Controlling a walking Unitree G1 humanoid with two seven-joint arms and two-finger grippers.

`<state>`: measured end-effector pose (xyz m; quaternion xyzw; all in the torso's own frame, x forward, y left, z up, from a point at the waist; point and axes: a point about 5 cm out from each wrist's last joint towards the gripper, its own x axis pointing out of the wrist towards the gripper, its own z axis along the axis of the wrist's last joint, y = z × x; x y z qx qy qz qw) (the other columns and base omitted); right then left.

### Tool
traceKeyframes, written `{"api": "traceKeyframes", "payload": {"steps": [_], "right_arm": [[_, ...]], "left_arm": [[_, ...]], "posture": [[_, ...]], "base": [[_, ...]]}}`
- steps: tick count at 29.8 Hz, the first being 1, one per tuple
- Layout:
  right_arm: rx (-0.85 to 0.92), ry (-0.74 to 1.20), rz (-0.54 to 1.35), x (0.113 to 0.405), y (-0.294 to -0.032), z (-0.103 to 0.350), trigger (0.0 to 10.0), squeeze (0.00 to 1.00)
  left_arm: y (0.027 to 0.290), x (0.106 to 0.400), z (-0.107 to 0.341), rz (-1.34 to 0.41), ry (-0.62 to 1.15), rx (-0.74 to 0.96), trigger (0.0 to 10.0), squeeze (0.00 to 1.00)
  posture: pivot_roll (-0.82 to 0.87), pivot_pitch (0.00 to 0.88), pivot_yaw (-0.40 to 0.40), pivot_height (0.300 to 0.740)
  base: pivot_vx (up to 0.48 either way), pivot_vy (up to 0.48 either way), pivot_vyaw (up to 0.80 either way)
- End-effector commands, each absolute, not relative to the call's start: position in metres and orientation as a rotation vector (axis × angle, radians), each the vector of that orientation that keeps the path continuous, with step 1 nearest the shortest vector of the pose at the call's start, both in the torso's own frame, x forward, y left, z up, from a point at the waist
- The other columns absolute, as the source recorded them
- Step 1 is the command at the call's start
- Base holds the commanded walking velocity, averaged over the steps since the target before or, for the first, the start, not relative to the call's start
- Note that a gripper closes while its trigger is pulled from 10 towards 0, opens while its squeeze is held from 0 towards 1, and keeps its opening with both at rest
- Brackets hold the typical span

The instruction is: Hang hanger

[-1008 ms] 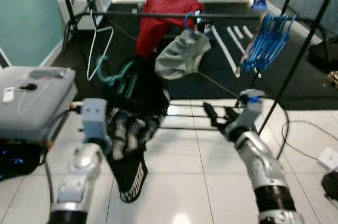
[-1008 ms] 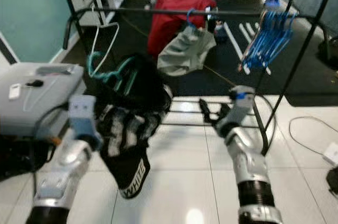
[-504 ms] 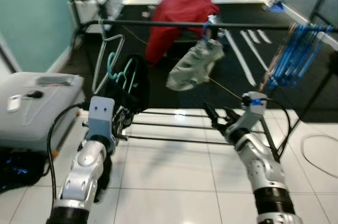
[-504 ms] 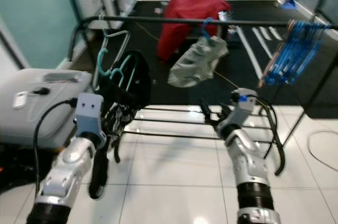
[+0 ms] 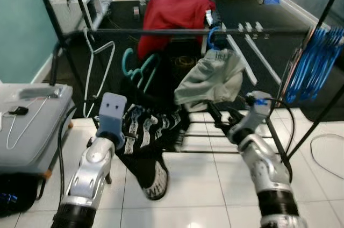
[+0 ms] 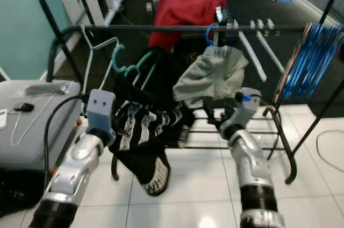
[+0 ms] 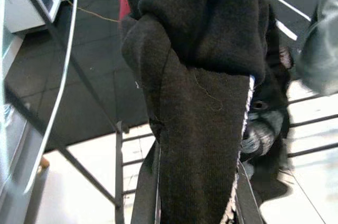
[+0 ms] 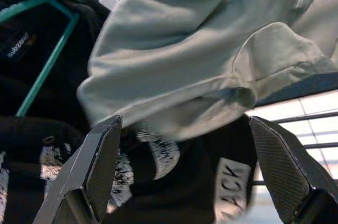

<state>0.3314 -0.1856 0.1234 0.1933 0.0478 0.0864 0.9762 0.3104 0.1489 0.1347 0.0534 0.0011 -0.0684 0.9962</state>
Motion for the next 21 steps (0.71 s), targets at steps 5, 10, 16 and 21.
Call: {"api": "traceKeyframes", "payload": {"steps": [5, 10, 16, 21], "right_arm": [[0.367, 0.133, 0.182, 0.3324, -0.1841, 0.1186, 10.0, 0.00], [0.370, 0.117, 0.182, 0.3323, -0.1844, 0.1196, 10.0, 0.00], [0.374, 0.120, 0.185, 0.3323, -0.1843, 0.1194, 10.0, 0.00], [0.377, 0.120, 0.185, 0.3320, -0.1851, 0.1194, 10.0, 0.00]], "left_arm": [[0.1421, 0.3137, 0.1373, -0.188, -0.027, 0.136, 10.0, 0.00], [0.1413, 0.3156, 0.1358, -0.188, -0.022, 0.152, 10.0, 0.00], [0.1433, 0.3170, 0.1346, -0.166, -0.013, 0.150, 10.0, 0.00], [0.1443, 0.3173, 0.1329, -0.150, -0.001, 0.158, 10.0, 0.00]], "posture": [[-0.14, 0.037, 0.027, 0.740], [-0.14, 0.034, 0.028, 0.740], [-0.15, 0.030, 0.028, 0.740], [-0.15, 0.032, 0.028, 0.740]], "base": [[0.399, 0.000, -0.77], [0.397, 0.000, -0.16], [0.394, 0.000, 0.00], [0.374, 0.000, 0.00]]}}
